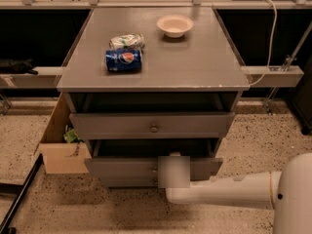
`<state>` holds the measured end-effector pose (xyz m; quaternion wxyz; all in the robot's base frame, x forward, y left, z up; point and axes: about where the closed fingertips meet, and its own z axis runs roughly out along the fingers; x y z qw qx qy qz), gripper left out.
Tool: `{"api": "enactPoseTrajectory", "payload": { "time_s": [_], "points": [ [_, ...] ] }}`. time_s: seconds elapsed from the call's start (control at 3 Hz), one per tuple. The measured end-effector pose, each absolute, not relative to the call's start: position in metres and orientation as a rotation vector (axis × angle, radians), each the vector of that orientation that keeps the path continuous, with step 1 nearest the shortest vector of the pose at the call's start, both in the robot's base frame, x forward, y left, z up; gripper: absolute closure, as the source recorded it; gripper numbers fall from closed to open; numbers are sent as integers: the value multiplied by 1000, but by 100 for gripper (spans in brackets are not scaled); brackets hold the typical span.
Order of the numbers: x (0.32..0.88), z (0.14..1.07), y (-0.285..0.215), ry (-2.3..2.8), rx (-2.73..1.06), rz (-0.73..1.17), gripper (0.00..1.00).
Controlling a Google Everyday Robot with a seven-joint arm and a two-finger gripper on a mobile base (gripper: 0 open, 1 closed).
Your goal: Open middle drawer
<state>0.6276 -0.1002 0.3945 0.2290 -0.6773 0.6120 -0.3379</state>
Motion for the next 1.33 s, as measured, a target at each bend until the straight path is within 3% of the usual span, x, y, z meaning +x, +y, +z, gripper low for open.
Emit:
{"api": "enactPoseTrajectory", "payload": {
  "time_s": [1.33],
  "points": [
    [616, 393, -99, 1692, -1867, -915, 100]
  ]
}}
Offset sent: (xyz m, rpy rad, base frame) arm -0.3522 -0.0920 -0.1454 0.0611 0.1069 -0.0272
